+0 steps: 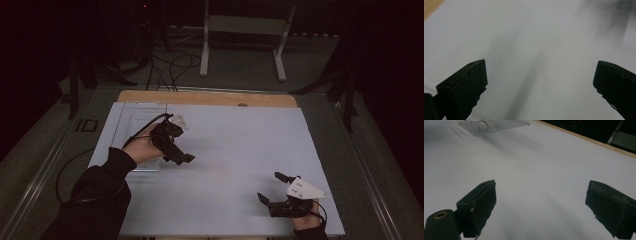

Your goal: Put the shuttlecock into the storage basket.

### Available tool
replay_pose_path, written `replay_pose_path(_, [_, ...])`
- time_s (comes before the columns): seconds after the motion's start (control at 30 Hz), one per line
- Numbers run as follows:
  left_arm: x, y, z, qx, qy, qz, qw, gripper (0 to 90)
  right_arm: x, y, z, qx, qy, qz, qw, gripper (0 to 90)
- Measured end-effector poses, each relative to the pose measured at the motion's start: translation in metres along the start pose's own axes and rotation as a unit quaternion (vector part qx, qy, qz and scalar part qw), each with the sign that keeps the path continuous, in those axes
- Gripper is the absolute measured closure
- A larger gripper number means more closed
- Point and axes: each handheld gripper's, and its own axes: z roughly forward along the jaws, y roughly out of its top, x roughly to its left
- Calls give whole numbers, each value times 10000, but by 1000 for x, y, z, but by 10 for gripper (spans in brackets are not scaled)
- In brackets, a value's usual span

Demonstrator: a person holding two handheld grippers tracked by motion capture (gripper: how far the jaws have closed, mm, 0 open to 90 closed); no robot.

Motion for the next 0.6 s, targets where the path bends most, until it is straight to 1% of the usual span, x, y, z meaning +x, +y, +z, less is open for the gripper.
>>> replay_pose_path(0.07, [-2,-2,2,8,-63,33,10000,1,0,0,0,-6,-7,-12,10000,99])
replay_pose_path(0.1, [-3,-3,3,-20,-85,-1,10000,1,0,0,0,-9,-4,-11,10000,99])
replay_pose_path(0.17, [-4,-5,6,34,-61,19,10000,1,0,0,0,-1,-6,-13,10000,99])
replay_pose_path(0.2, [-5,-6,8,35,-72,-7,10000,1,0,0,0,-7,-2,-17,10000,99])
replay_pose_path(0.23, [-6,-7,9,70,-91,12,9999,1,0,0,0,-6,-7,-22,10000,99])
replay_pose_path(0.3, [-7,-8,11,10,-100,-22,9999,1,0,0,0,-3,-7,-20,10000,99])
replay_pose_path(0.33, [-8,-9,12,63,-95,12,9999,1,0,0,0,-4,-6,-17,10000,99])
replay_pose_path(0.43, [-12,-11,15,38,-116,64,9999,1,0,0,0,2,7,-1,10000,99])
replay_pose_path(0.47, [-14,-12,16,-5,-189,69,9998,1,0,0,0,5,2,-9,10000,99])
replay_pose_path(0.5, [-15,-14,17,1,-257,102,9996,1,0,0,0,1,-3,-17,10000,99])
replay_pose_path(0.57, [-17,-17,20,-18,-285,194,9994,1,0,0,0,-3,-11,-20,10000,99])
replay_pose_path(0.6, [-18,-18,21,-23,-302,201,9993,1,0,0,0,-4,-7,-24,10000,99])
